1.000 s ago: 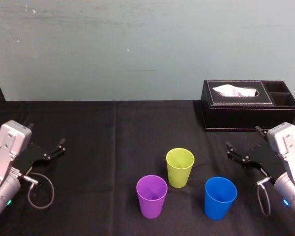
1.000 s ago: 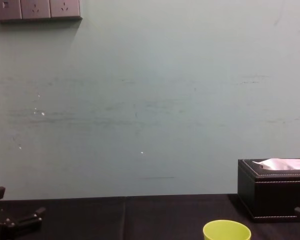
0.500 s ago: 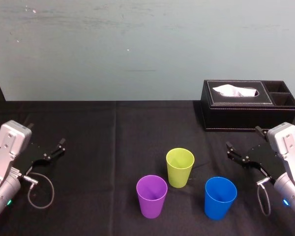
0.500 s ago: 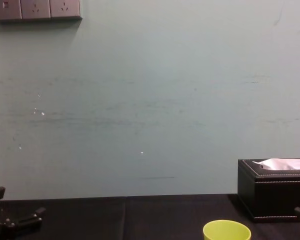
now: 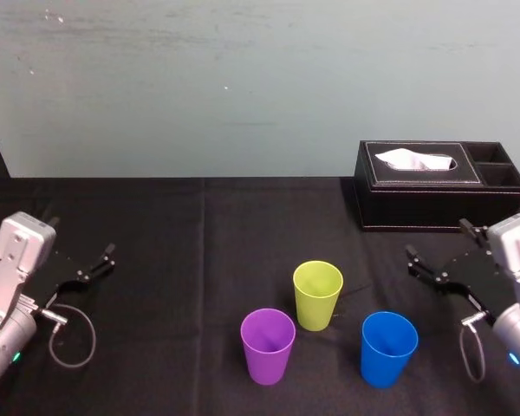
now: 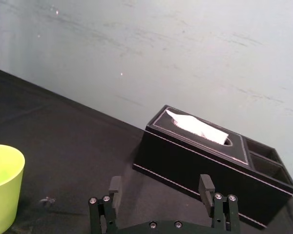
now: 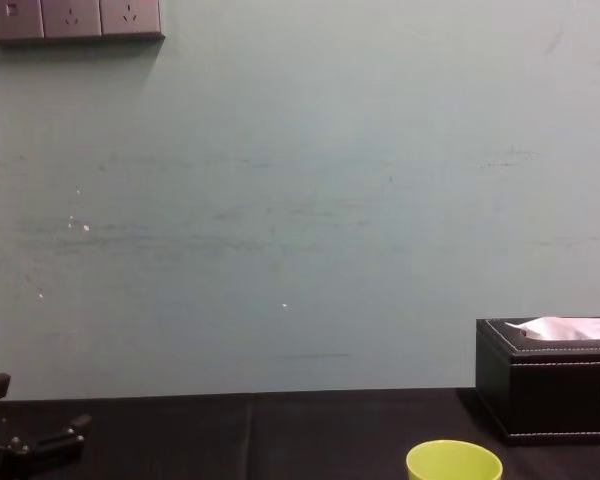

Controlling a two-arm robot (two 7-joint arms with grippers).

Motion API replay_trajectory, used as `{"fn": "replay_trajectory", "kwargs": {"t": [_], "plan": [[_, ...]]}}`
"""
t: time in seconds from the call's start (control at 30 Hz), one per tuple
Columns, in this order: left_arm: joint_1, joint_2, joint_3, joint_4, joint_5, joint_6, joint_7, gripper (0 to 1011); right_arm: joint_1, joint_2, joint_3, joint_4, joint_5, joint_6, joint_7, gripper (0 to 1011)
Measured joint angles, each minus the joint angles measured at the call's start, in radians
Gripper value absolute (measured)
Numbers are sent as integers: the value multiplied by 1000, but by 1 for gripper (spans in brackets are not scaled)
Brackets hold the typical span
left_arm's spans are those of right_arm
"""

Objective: Stack the three plastic cups sequentially using one hand.

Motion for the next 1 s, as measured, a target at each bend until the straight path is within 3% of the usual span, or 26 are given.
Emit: {"fn": "replay_trajectory", "kwargs": {"t": [0.23,0.6,0.83,1.0], "plan": [[0,0,0,0,0,0,0,1000,-113,52,74,-121,68,69,6,1004],[0,0,0,0,0,0,0,1000,-333,162,200,-333,249,291,93,1004],[0,0,0,0,0,0,0,1000,-414,191,236,-378,308,368,150,1004],[0,0,0,0,0,0,0,1000,-439,190,232,-381,316,382,188,1004]]}}
